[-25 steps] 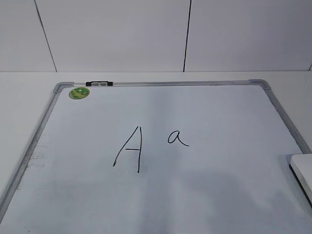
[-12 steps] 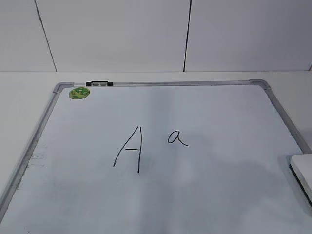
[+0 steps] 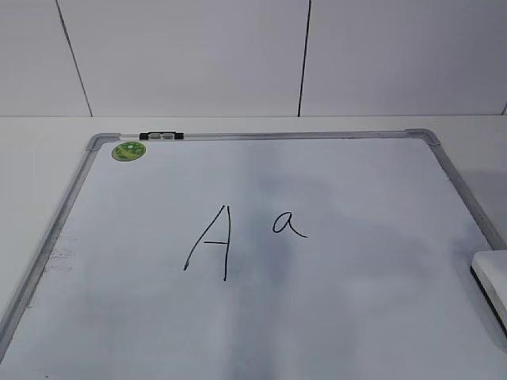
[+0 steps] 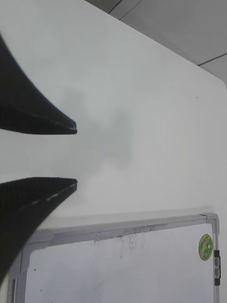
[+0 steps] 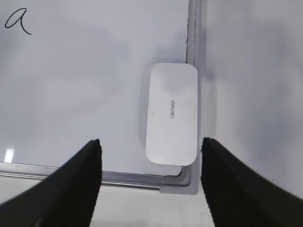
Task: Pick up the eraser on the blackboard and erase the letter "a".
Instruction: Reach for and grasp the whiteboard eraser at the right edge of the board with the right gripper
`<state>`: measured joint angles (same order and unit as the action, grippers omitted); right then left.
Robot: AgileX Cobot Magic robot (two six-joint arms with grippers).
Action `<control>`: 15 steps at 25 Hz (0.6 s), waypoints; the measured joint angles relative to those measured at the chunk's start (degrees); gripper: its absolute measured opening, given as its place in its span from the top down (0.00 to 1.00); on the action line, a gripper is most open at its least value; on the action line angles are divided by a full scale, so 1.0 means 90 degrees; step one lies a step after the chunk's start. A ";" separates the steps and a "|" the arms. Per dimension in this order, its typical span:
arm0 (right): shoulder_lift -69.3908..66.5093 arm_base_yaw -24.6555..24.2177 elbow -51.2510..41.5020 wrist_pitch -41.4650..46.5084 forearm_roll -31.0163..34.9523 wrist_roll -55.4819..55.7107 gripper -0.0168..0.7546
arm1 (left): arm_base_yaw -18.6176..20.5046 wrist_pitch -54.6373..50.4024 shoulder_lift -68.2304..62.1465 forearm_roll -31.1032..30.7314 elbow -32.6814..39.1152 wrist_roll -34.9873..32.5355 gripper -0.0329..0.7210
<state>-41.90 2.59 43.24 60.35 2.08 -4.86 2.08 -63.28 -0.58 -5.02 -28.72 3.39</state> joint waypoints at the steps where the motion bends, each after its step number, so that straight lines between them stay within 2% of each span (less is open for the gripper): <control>1: -0.0140 0.0026 0.0011 0.0000 0.0014 0.0056 0.30 | 0.0000 0.0000 0.0000 0.0000 0.0000 0.0000 0.65; 15: -0.2016 0.0055 0.0034 0.0325 0.0110 0.0605 0.30 | 0.0000 0.0000 0.0000 0.0000 0.0000 0.0000 0.65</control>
<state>-60.04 3.09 43.54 63.27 3.07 0.59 2.08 -63.28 -0.58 -5.02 -28.72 3.39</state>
